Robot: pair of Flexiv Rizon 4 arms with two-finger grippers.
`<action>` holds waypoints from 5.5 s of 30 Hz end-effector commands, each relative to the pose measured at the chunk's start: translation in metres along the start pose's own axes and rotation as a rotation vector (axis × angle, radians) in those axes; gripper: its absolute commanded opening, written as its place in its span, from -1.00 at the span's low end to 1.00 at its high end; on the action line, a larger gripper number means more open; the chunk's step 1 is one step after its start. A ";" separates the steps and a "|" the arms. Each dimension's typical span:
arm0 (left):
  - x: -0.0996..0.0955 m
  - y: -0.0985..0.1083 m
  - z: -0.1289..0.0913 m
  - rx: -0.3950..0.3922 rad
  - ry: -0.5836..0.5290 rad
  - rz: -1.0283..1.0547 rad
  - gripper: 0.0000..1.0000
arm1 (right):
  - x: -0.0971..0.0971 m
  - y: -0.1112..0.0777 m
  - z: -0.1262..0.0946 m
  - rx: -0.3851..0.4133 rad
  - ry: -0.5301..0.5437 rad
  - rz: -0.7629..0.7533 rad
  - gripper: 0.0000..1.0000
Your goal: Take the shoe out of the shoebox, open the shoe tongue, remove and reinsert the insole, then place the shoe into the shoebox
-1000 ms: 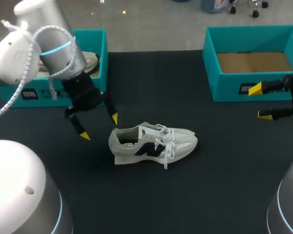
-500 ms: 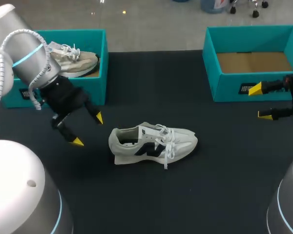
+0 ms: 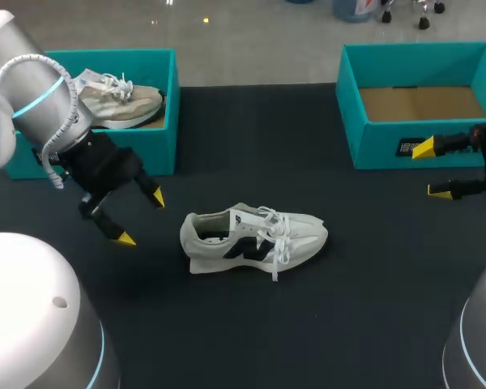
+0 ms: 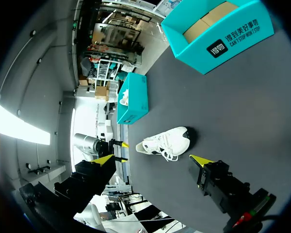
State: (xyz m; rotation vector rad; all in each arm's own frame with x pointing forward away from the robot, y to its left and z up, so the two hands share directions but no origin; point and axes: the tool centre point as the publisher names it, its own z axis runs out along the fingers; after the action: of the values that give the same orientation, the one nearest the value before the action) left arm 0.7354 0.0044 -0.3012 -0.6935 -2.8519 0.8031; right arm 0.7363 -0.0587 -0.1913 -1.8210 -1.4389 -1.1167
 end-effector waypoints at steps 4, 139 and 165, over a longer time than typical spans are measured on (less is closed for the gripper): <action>0.000 0.000 0.002 0.043 -0.010 -0.011 1.00 | 0.000 -0.001 0.000 -0.001 -0.004 0.001 1.00; -0.054 0.016 0.113 0.684 -0.300 -0.428 1.00 | 0.000 -0.001 0.000 -0.001 -0.004 0.001 1.00; -0.069 -0.003 0.136 0.668 -0.326 -0.430 1.00 | 0.000 -0.001 0.000 -0.001 -0.004 0.001 1.00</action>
State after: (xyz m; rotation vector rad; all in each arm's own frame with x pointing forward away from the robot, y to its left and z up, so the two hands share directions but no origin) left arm 0.7642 -0.0891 -0.4116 0.1447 -2.5353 1.7684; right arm 0.7363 -0.0587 -0.1913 -1.8210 -1.4389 -1.1168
